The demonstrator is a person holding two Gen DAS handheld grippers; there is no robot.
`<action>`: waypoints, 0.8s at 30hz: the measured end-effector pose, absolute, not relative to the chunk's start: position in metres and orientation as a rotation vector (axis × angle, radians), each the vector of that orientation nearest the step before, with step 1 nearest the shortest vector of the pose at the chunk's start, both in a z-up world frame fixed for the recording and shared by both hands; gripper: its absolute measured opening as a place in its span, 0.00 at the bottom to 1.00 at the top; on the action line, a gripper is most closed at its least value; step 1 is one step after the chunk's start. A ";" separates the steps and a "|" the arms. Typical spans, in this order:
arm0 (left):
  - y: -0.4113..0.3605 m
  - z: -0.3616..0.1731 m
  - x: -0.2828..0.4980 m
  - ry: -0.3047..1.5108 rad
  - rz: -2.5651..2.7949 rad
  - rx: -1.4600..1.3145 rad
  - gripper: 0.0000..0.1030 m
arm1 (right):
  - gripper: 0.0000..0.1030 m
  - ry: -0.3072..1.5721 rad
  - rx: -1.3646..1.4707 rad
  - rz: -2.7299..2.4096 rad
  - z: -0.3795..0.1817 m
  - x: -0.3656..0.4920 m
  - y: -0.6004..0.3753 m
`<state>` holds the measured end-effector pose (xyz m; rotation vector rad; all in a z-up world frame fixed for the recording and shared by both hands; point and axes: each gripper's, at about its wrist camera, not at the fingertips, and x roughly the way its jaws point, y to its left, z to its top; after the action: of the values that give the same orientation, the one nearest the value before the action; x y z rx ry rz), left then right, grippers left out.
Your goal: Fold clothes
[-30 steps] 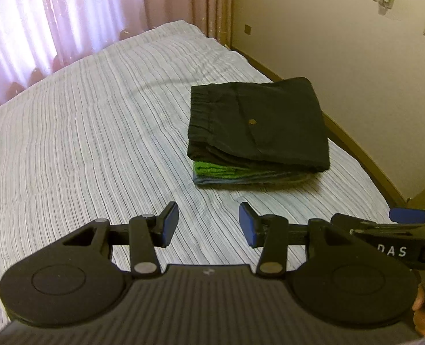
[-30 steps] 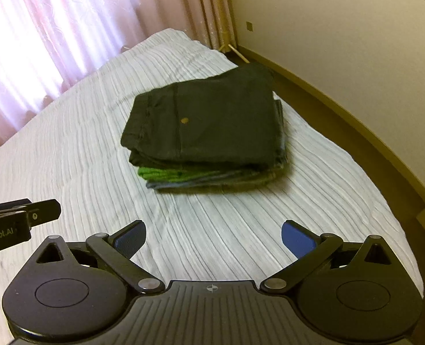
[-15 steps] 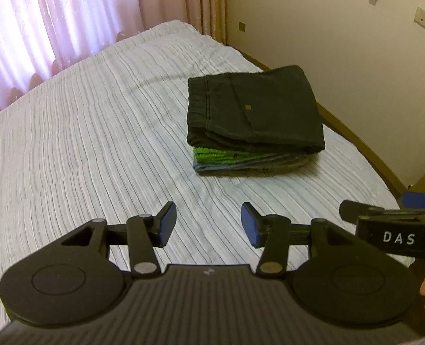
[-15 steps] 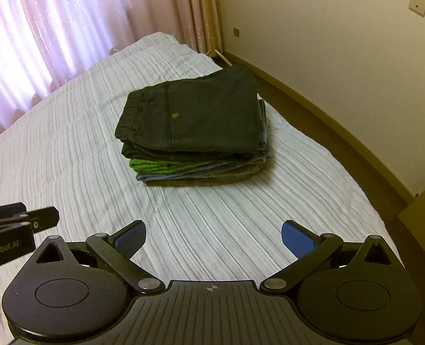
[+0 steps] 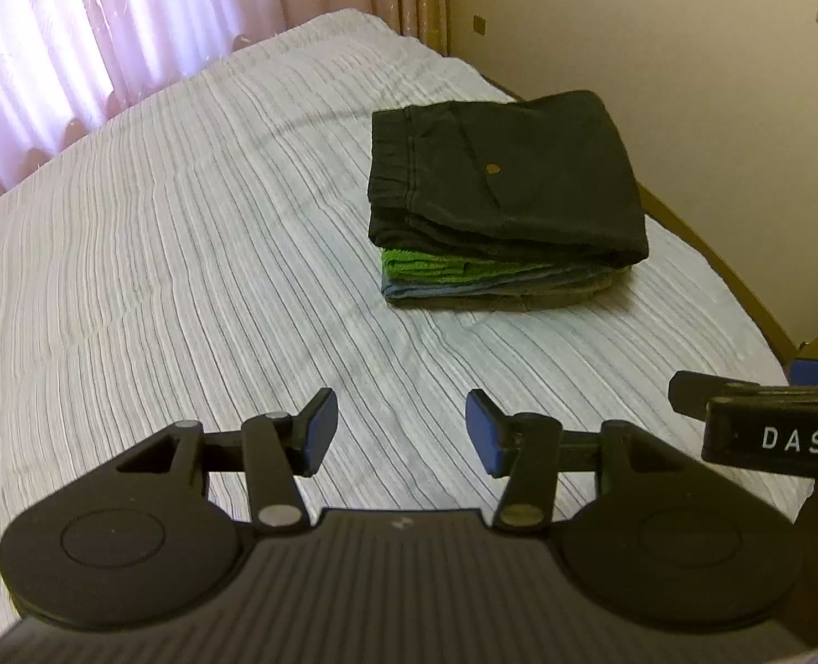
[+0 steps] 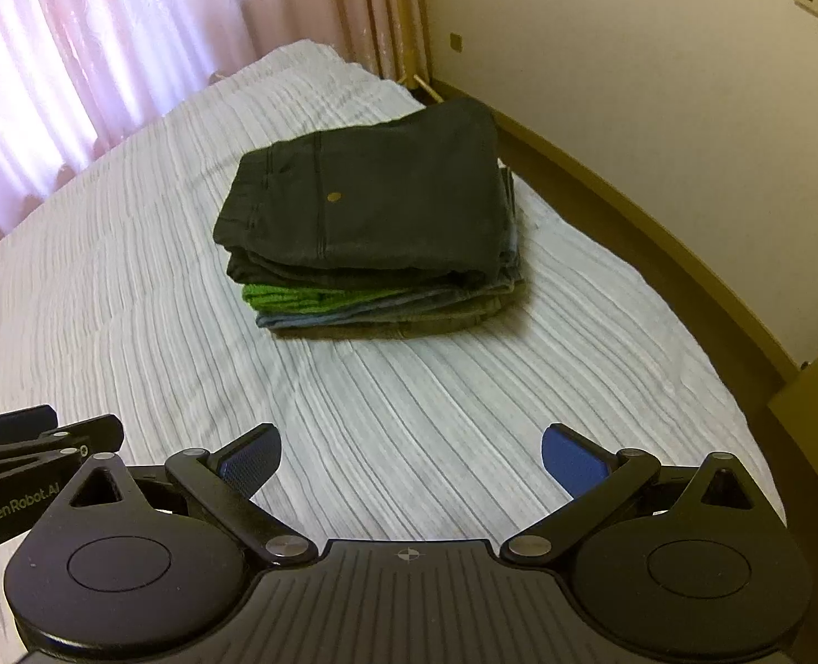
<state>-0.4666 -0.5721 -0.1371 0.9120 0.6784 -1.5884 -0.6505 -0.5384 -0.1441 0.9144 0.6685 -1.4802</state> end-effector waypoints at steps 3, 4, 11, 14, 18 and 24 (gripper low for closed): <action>-0.576 -0.143 -0.468 0.683 -1.575 0.930 0.46 | 1.00 0.685 0.928 -1.470 -0.151 -0.651 -0.543; -0.577 -0.145 -0.468 0.684 -1.572 0.935 0.46 | 1.00 0.688 0.933 -1.468 -0.152 -0.651 -0.544; -0.587 -0.154 -0.470 0.690 -1.553 0.961 0.46 | 1.00 0.701 0.967 -1.467 -0.162 -0.656 -0.554; -0.592 -0.157 -0.470 0.694 -1.545 0.971 0.46 | 1.00 0.712 0.979 -1.467 -0.166 -0.656 -0.559; -0.598 -0.162 -0.470 0.699 -1.536 0.983 0.46 | 1.00 0.727 0.992 -1.460 -0.172 -0.656 -0.564; -0.607 -0.168 -0.469 0.704 -1.533 0.995 0.46 | 1.00 0.744 1.009 -1.462 -0.180 -0.656 -0.570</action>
<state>-0.4695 -0.6073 -0.1685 0.9954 0.7041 -1.5328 -0.6562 -0.5703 -0.1798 1.0086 0.7442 -1.4616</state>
